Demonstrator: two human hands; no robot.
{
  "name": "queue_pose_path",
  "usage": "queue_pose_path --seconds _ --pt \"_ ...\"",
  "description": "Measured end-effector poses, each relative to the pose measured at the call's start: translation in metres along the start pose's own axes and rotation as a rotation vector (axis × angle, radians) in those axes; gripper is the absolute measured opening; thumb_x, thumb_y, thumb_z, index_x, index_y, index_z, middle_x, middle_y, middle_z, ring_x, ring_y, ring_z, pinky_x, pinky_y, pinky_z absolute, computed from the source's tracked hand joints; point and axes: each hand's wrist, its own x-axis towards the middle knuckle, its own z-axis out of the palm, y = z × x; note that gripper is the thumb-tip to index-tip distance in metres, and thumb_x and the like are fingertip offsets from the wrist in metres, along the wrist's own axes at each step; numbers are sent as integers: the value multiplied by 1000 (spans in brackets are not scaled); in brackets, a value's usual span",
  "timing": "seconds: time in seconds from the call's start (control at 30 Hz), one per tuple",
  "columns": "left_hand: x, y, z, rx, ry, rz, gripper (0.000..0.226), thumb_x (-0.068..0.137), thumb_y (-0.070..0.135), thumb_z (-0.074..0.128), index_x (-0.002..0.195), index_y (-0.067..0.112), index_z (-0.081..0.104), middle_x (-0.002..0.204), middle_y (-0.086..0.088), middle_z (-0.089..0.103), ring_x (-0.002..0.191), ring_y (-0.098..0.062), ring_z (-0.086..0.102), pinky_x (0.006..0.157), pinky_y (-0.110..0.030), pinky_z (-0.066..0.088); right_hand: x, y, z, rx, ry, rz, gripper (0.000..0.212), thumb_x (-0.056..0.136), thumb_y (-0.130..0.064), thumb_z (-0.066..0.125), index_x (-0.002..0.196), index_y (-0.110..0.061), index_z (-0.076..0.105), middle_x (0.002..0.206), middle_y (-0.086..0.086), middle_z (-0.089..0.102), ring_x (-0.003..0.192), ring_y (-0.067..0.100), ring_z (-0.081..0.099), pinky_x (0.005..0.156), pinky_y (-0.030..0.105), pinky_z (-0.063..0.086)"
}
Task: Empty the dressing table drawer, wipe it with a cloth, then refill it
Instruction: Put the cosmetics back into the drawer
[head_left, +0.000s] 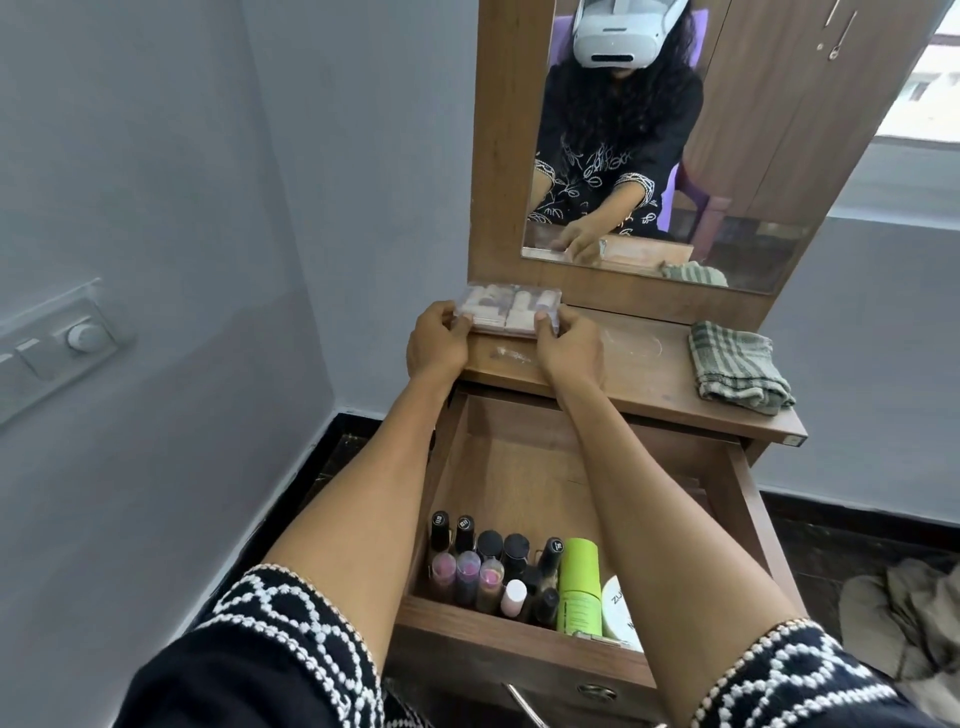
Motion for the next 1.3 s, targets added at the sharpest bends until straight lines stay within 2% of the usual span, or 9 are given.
queue_pose_path --seconds 0.1,0.23,0.43,0.53,0.63,0.87,1.0,1.17,1.3 --pt "-8 4 -2 -111 18 -14 36 93 20 54 128 13 53 129 -5 57 117 -21 53 97 -31 42 -4 -3 -7 126 -6 -12 44 96 -27 54 137 -13 48 138 2 53 126 19 49 100 28 37" --pt "-22 19 -8 -225 60 19 33 90 12 59 123 8 57 124 -6 60 112 -18 56 93 -27 45 -21 -6 -22 250 -37 -37 39 96 -15 53 134 -5 50 134 6 55 123 18 50 90 17 34" --pt "-61 45 -25 -271 49 81 31 84 6 65 115 8 63 114 -3 64 95 -8 56 85 -21 48 -49 -3 -54 365 -51 -47 43 94 -12 56 136 -4 47 136 6 53 129 17 46 100 22 36" --pt "-91 45 -34 -296 16 70 31 82 5 66 113 7 64 110 -3 64 95 -9 57 82 -20 45 -66 4 -71 351 -50 -68 46 92 -14 60 135 -3 48 135 7 55 126 16 49 107 32 40" --pt "-118 41 -43 -327 -14 30 31 82 3 67 112 6 65 105 -2 65 99 -12 60 82 -19 45 -86 13 -84 315 -51 -49 47 90 -14 63 133 -2 50 133 8 57 123 16 53 107 33 41" --pt "-158 17 -53 -352 -23 -105 22 81 2 67 103 6 68 92 -3 67 88 -11 62 66 -12 46 -131 38 -99 378 -96 65 43 85 -6 69 126 1 56 118 5 64 107 15 61 99 31 47" --pt "-162 7 -51 -299 -34 -172 22 78 0 68 100 5 68 92 -7 67 84 -12 61 60 -11 42 -141 50 -96 366 -110 118 36 84 -1 68 119 3 61 99 -1 65 96 12 60 87 24 47" --pt "-152 0 -44 -136 -81 -221 22 77 2 67 99 7 68 85 -4 67 72 -12 59 58 -17 42 -135 61 -89 301 -127 204 36 82 -3 70 116 3 62 100 8 65 93 14 58 81 25 44" --pt "-142 -2 -35 49 -144 -218 22 78 2 65 100 6 68 98 -8 64 91 -22 60 74 -28 46 -118 69 -80 228 -164 293 41 79 -5 74 117 1 61 96 7 61 89 19 58 80 30 45"
